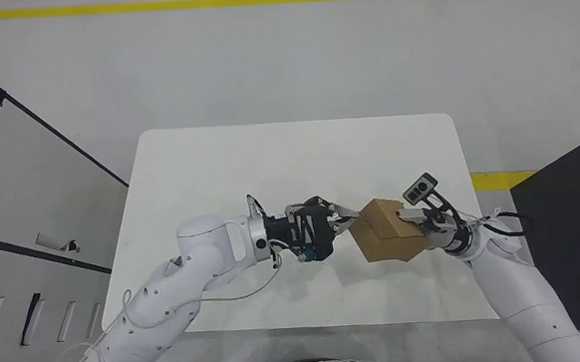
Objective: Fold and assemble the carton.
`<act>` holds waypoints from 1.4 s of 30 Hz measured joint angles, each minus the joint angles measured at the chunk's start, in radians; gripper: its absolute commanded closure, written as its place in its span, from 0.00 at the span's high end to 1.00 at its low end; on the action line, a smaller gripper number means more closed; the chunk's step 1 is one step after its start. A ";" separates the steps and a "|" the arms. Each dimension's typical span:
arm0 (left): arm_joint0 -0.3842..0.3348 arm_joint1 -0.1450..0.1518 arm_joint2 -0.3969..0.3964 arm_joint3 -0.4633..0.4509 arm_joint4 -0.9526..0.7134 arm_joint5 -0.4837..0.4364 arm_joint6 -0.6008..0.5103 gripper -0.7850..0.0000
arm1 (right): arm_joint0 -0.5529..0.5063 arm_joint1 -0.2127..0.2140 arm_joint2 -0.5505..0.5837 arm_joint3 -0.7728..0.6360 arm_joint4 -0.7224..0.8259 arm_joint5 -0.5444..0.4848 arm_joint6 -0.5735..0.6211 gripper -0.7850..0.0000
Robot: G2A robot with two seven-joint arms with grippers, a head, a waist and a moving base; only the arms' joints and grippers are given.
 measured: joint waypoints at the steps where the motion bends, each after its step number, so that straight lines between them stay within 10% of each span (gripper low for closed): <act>1: 0.002 0.000 -0.005 0.000 -0.010 0.003 0.003 0.97 | 0.000 0.000 0.000 0.001 0.002 -0.001 0.000 0.00; 10: 0.002 -0.003 -0.004 0.020 -0.027 0.031 0.000 1.00 | 0.002 0.001 0.002 -0.003 -0.003 -0.005 -0.004 0.00; 23: 0.112 0.048 -0.285 0.044 -0.209 -0.165 -0.014 1.00 | 0.117 0.041 0.080 -0.121 -0.517 -0.279 -0.001 0.00; 37: 0.119 0.049 -0.294 0.062 -0.236 -0.175 -0.011 1.00 | 0.132 0.044 0.083 -0.167 -0.544 -0.303 -0.026 0.00; 42: 0.119 0.061 -0.355 0.166 -0.405 -0.286 -0.025 1.00 | 0.205 0.065 0.077 -0.328 -0.846 -0.382 -0.105 0.00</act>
